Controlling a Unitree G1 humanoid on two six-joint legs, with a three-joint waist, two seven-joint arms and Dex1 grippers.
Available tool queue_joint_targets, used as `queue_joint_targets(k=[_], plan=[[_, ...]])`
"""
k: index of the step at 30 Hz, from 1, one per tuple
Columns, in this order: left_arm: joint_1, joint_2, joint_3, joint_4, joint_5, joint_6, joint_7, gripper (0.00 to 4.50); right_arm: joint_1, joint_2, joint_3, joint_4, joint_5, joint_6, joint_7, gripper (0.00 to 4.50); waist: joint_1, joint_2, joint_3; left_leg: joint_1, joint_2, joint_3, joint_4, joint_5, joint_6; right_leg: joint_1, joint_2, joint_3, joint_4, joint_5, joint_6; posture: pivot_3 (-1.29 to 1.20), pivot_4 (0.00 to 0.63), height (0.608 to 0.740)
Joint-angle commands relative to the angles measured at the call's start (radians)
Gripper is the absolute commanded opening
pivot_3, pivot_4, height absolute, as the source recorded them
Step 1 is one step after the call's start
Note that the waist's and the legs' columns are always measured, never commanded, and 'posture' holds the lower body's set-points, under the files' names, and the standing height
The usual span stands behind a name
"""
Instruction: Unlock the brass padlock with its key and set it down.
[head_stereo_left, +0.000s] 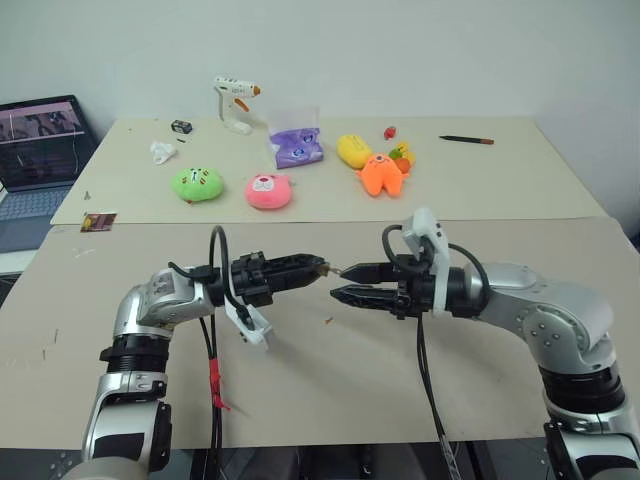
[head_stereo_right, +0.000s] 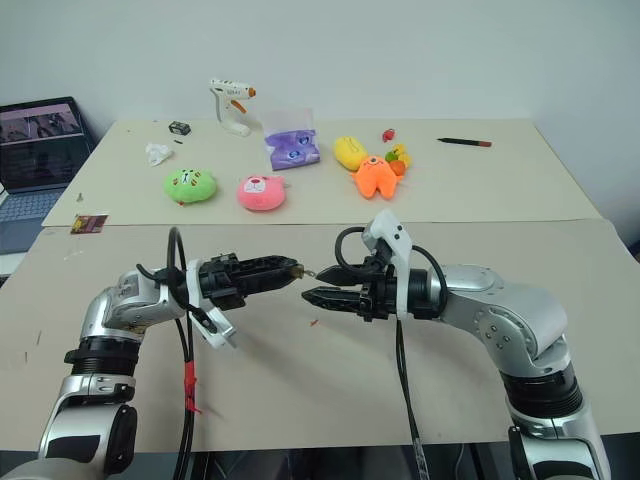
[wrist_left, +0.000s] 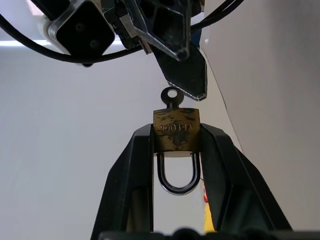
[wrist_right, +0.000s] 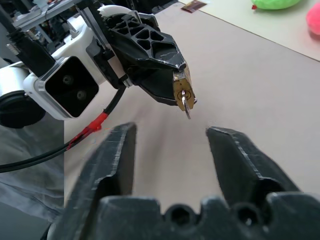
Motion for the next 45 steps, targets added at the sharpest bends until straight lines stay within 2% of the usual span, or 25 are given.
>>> queue_joint_targets(k=[1,15,16,18,22,23,32,37,45], plan=[[-0.010,0.033,-0.031,-0.039,0.012,0.030,0.073,0.82,-0.002,0.013,-0.009,-0.027,-0.008,-0.035,-0.003,2.56,-0.001,0.000,0.000,0.000,0.000,0.000,0.000,0.000,0.000,0.000,0.000,0.000,0.000,0.000,0.000,0.00,0.150,0.740],[-0.002,0.134,-0.122,-0.030,0.079,0.074,0.251,0.82,-0.013,0.011,-0.044,-0.022,-0.005,-0.034,0.005,2.56,-0.002,0.000,0.000,0.000,0.000,0.001,0.000,0.000,0.000,0.000,0.000,0.000,0.000,0.000,0.000,0.00,0.150,0.740],[-0.004,0.140,-0.127,-0.025,0.087,0.076,0.264,0.82,-0.012,0.011,-0.044,-0.023,-0.003,-0.033,0.007,2.05,-0.002,0.000,0.000,0.000,0.000,0.001,0.000,0.000,0.000,0.000,0.000,0.000,0.000,0.000,0.000,0.00,0.150,0.740],[-0.009,0.154,-0.135,-0.015,0.117,0.080,0.297,0.82,-0.011,0.013,-0.045,-0.025,0.000,-0.031,0.011,1.53,-0.002,0.000,0.000,0.001,0.000,0.001,0.000,0.000,0.000,0.000,0.000,0.000,0.000,0.000,0.000,0.00,0.150,0.740],[-0.026,0.174,-0.152,0.009,0.161,0.101,0.364,0.82,-0.016,0.024,-0.049,-0.030,0.008,-0.030,0.006,0.13,-0.002,0.000,0.000,0.000,0.000,0.001,0.000,0.000,0.000,0.000,0.000,0.000,0.000,0.000,0.000,0.00,0.150,0.740],[-0.029,0.178,-0.158,0.012,0.170,0.105,0.380,0.82,-0.018,0.027,-0.050,-0.032,0.012,-0.028,0.003,0.06,-0.002,0.000,0.000,0.001,0.000,0.001,0.000,0.000,0.000,0.000,0.000,0.000,0.000,0.000,0.000,0.00,0.150,0.740],[-0.043,0.214,-0.220,0.031,0.222,0.135,0.497,0.82,-0.020,0.036,-0.059,-0.037,0.025,-0.027,-0.019,0.06,-0.002,0.000,0.000,0.000,0.000,0.001,-0.001,0.000,0.000,-0.001,0.000,-0.001,0.000,0.000,0.000,0.00,0.150,0.740],[-0.051,0.227,-0.256,0.042,0.242,0.151,0.552,0.82,-0.014,0.035,-0.047,-0.037,-0.003,-0.057,-0.012,1.34,-0.002,0.000,0.000,0.000,0.000,0.001,0.000,0.000,0.000,-0.001,0.000,-0.001,0.001,0.000,0.000,0.00,0.150,0.740],[-0.060,0.244,-0.299,0.048,0.253,0.172,0.612,0.82,-0.009,0.043,-0.008,-0.019,-0.061,-0.103,-0.002,1.34,-0.002,0.000,0.000,0.000,0.000,0.001,-0.001,0.000,0.000,-0.001,0.001,-0.001,0.001,0.000,0.000,0.00,0.150,0.740]])
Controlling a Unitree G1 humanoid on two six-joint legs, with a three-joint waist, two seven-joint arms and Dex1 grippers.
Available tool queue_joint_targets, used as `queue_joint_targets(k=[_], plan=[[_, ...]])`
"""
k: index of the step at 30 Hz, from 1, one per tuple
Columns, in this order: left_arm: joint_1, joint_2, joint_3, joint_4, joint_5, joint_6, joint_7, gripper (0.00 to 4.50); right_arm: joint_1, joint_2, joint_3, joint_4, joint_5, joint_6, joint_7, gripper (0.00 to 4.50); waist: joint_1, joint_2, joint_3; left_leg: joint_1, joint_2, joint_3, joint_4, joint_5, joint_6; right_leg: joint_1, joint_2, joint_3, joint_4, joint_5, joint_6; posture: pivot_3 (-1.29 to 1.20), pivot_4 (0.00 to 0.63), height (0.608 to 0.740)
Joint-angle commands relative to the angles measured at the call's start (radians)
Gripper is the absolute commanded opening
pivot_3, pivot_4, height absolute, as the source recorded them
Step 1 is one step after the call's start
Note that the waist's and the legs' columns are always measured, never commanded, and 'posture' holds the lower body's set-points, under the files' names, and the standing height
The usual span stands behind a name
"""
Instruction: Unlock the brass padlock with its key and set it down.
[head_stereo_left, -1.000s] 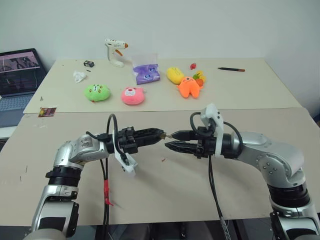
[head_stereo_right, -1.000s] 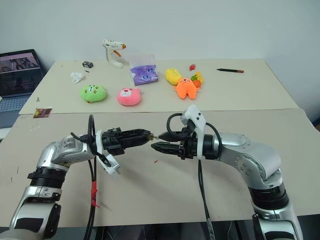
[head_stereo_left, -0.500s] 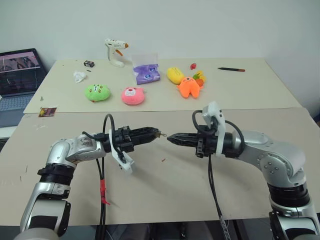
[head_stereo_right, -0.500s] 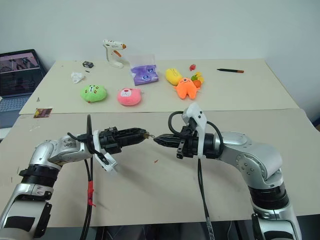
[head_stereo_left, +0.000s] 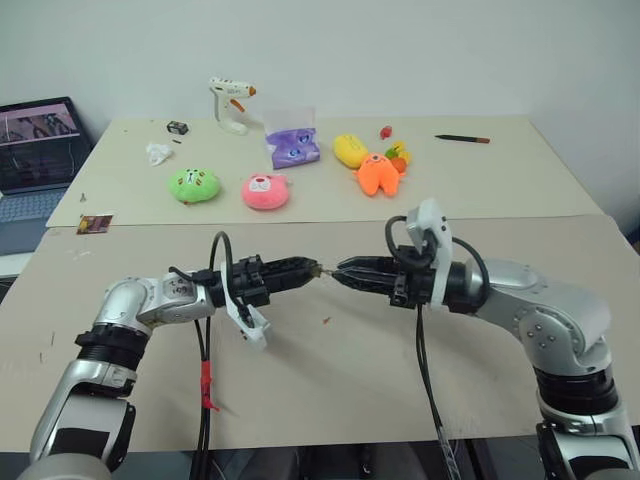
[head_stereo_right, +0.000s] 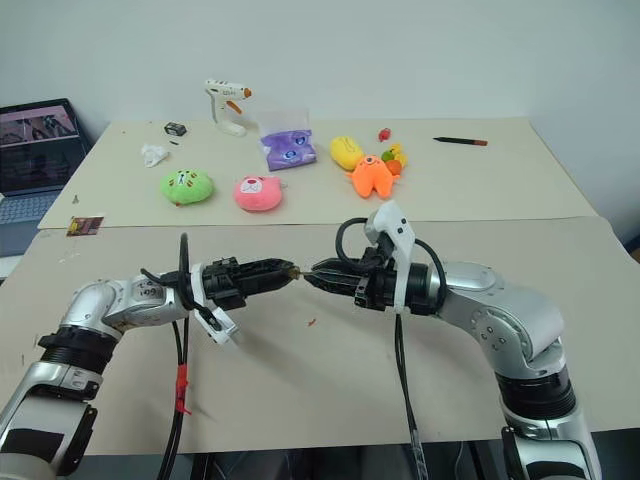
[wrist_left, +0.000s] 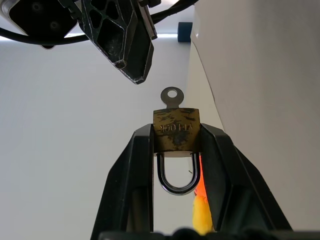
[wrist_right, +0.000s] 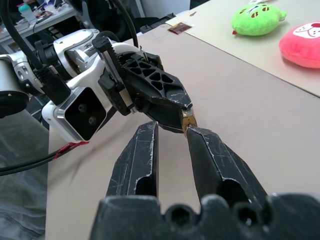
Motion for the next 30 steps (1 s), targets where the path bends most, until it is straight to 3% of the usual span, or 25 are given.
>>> queue_joint_targets(k=[1,30], plan=[[-0.025,0.016,-0.009,-0.009,-0.012,0.015,0.041,0.82,-0.007,0.008,0.015,-0.007,-0.026,-0.048,0.014,1.34,0.000,0.000,0.000,0.000,0.000,0.000,0.000,0.000,0.000,0.000,0.000,0.000,0.000,0.000,0.000,0.00,0.150,0.740],[-0.024,0.042,-0.071,-0.020,-0.013,0.070,0.108,0.82,-0.040,0.055,0.071,0.103,-0.145,-0.135,0.077,1.34,0.000,0.000,0.000,0.000,0.000,0.000,0.000,0.000,0.000,0.000,0.000,-0.001,0.001,0.000,0.000,0.00,0.150,0.740]])
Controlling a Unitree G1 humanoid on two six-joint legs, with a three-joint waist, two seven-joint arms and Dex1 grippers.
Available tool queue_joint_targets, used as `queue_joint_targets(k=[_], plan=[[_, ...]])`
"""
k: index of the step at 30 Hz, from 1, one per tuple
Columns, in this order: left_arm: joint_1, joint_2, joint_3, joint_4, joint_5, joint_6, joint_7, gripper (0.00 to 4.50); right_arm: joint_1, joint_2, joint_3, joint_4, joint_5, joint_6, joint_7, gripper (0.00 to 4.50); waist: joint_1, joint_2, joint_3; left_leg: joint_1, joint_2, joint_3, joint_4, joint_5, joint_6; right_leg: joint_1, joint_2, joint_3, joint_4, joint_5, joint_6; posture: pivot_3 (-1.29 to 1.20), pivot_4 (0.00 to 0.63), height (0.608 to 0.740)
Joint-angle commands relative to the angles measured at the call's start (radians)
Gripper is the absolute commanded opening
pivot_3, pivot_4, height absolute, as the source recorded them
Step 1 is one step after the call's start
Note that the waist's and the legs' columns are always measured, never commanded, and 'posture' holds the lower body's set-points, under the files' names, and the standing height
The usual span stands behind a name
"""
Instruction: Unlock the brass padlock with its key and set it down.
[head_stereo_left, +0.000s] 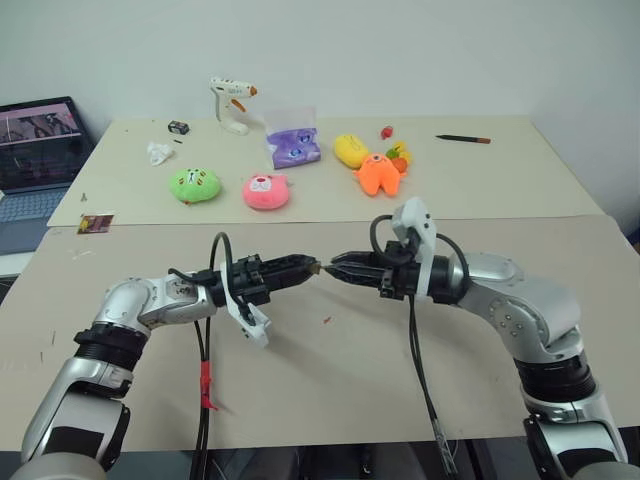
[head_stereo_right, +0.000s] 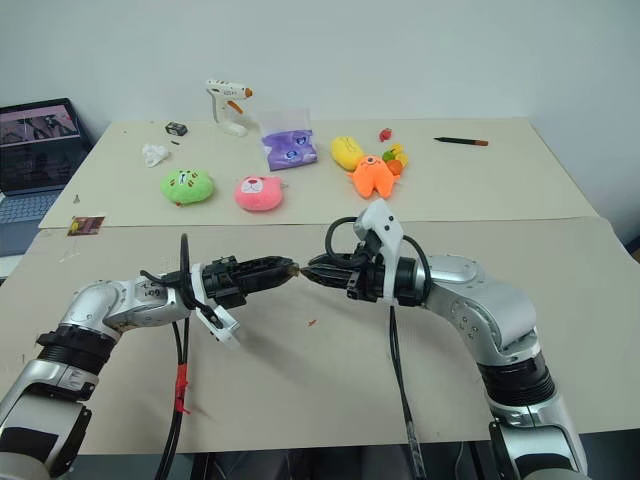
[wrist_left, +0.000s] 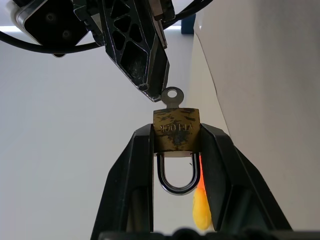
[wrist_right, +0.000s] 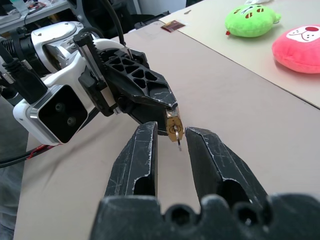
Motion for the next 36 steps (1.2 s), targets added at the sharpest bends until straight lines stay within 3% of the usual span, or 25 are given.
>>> queue_joint_targets(k=[1,13,18,26,31,36], plan=[[-0.022,0.009,-0.001,-0.017,-0.015,0.009,0.025,0.82,0.001,0.015,0.002,-0.015,-0.011,-0.036,0.010,1.34,0.000,0.000,0.000,0.000,0.000,0.000,0.000,0.000,0.000,0.000,0.000,0.000,0.000,0.000,0.000,0.00,0.150,0.740],[-0.040,0.014,-0.006,-0.017,-0.032,0.014,0.016,0.82,0.012,0.040,0.007,-0.021,-0.015,-0.026,0.014,1.34,0.000,0.000,0.000,0.000,0.000,0.000,0.000,0.000,0.000,0.000,0.000,0.000,0.000,0.000,0.000,0.00,0.150,0.740],[-0.043,0.013,-0.006,-0.019,-0.034,0.016,0.015,0.82,0.012,0.046,0.003,-0.019,-0.010,-0.020,0.016,0.05,0.000,0.000,0.000,0.000,0.000,0.000,0.000,0.000,0.000,0.000,0.000,0.000,0.000,0.000,0.000,0.00,0.150,0.740],[-0.048,0.016,0.028,-0.088,-0.006,0.050,0.061,0.82,0.017,0.045,-0.010,-0.026,0.011,0.009,0.020,0.05,0.000,0.000,0.000,0.000,0.000,0.000,0.000,0.000,0.000,0.000,0.000,0.000,0.000,0.000,0.000,0.00,0.150,0.740],[-0.064,0.015,0.074,-0.201,0.112,0.142,0.216,0.82,0.020,0.067,-0.073,-0.013,0.158,0.172,-0.018,0.05,0.000,0.000,0.000,0.000,0.000,0.000,0.000,0.000,0.000,0.000,0.000,0.000,0.000,0.000,0.000,0.00,0.150,0.740],[-0.054,0.024,0.055,-0.240,0.154,0.183,0.270,0.82,-0.022,0.155,-0.211,0.071,0.391,0.418,-0.178,0.05,-0.001,0.000,0.000,0.001,0.000,0.000,0.000,0.000,0.000,0.000,0.000,0.001,0.001,0.000,0.000,0.00,0.150,0.740]])
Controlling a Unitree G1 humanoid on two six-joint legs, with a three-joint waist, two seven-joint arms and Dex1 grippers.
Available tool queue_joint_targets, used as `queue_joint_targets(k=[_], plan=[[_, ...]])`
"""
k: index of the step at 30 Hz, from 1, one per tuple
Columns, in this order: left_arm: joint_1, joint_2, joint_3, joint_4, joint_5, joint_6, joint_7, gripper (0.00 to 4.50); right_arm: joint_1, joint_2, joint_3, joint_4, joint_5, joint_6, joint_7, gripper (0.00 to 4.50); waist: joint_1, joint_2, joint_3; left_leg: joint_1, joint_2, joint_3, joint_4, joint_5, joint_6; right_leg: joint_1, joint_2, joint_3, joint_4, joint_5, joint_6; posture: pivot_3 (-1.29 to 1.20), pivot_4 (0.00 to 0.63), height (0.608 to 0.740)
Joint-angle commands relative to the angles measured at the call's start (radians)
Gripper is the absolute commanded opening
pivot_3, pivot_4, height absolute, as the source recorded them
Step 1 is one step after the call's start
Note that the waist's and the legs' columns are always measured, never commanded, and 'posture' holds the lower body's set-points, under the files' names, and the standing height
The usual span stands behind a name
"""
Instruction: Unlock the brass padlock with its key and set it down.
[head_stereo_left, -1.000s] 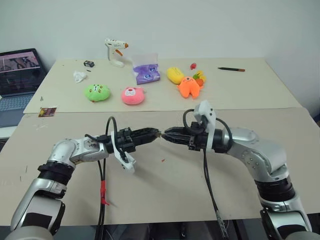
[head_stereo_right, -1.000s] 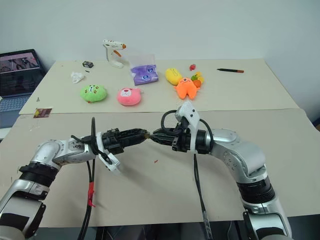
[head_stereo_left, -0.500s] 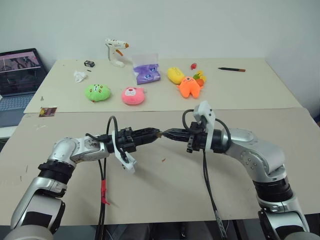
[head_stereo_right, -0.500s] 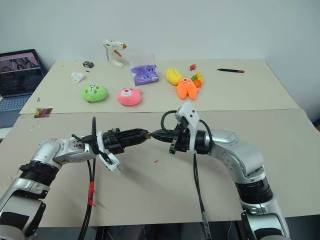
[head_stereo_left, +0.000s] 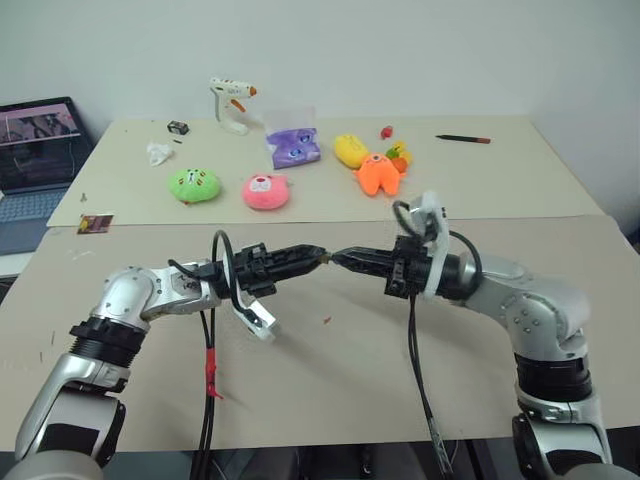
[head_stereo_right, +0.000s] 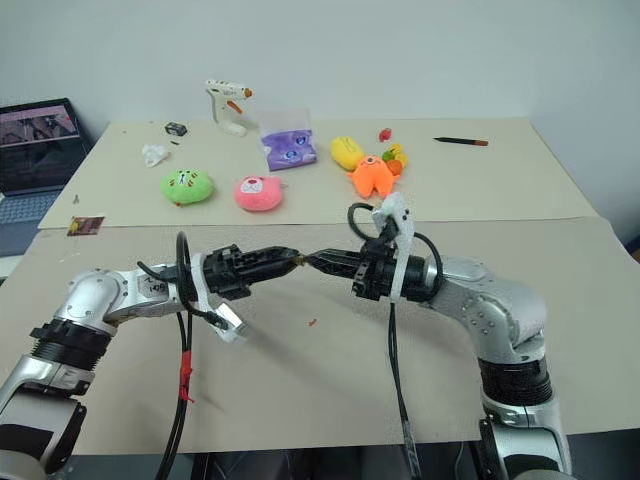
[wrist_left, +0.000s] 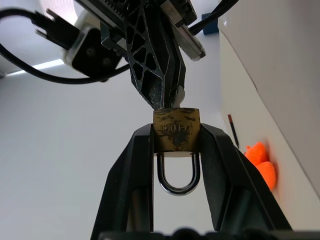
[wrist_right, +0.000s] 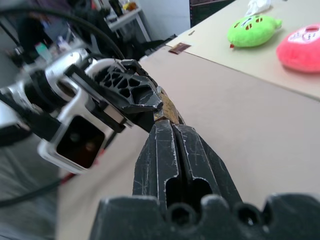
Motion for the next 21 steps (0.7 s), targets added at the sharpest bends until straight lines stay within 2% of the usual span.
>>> queue_joint_targets(k=[1,6,9,11,13,17,21], plan=[[-0.032,-0.004,0.049,-0.063,-0.031,0.069,0.071,0.82,-0.029,0.062,-0.041,0.049,0.172,0.194,-0.115,0.05,-0.001,0.000,0.000,0.001,0.000,0.000,0.000,0.000,0.000,0.000,0.000,0.000,0.000,0.000,0.000,0.00,0.150,0.740],[-0.037,-0.006,0.038,-0.068,-0.070,0.079,0.038,0.82,-0.078,0.097,-0.095,0.066,0.263,0.250,-0.208,0.05,0.000,0.000,0.000,0.000,0.000,0.001,-0.001,0.000,0.000,0.000,0.000,0.000,0.001,0.000,0.000,0.00,0.150,0.740],[-0.044,-0.012,0.028,-0.037,-0.149,0.076,-0.030,0.82,-0.091,0.027,-0.001,-0.026,0.104,0.099,-0.140,0.05,-0.001,0.000,0.000,-0.001,0.000,0.001,-0.001,0.000,0.000,-0.002,0.000,0.000,0.001,0.000,0.000,0.00,0.150,0.740],[-0.047,-0.013,0.005,-0.002,-0.235,0.063,-0.106,0.82,-0.092,-0.098,0.171,-0.107,-0.146,-0.122,-0.049,0.05,0.000,0.001,0.000,0.000,0.000,0.001,-0.001,0.000,0.000,-0.002,0.000,-0.001,0.001,0.000,0.000,0.00,0.150,0.740],[-0.047,-0.008,-0.007,-0.006,-0.239,0.039,-0.121,0.82,-0.104,-0.192,0.298,-0.140,-0.297,-0.266,0.045,0.05,-0.002,0.001,0.000,0.000,-0.001,0.001,-0.001,0.000,0.000,-0.002,-0.001,-0.003,0.001,0.000,0.000,0.00,0.150,0.740],[-0.052,-0.019,-0.005,0.000,-0.253,0.041,-0.141,0.82,-0.109,-0.220,0.355,-0.143,-0.369,-0.361,0.126,0.05,-0.001,0.001,0.000,0.000,-0.001,0.001,-0.001,0.000,0.000,-0.002,-0.001,-0.003,0.000,0.000,0.000,0.00,0.150,0.740],[-0.058,-0.026,-0.004,0.020,-0.262,0.036,-0.152,0.82,-0.083,-0.243,0.357,-0.159,-0.399,-0.393,0.182,1.19,0.000,0.001,-0.001,0.000,0.000,0.001,-0.001,0.000,0.000,-0.001,-0.001,-0.003,0.000,0.000,0.000,0.00,0.150,0.740]])
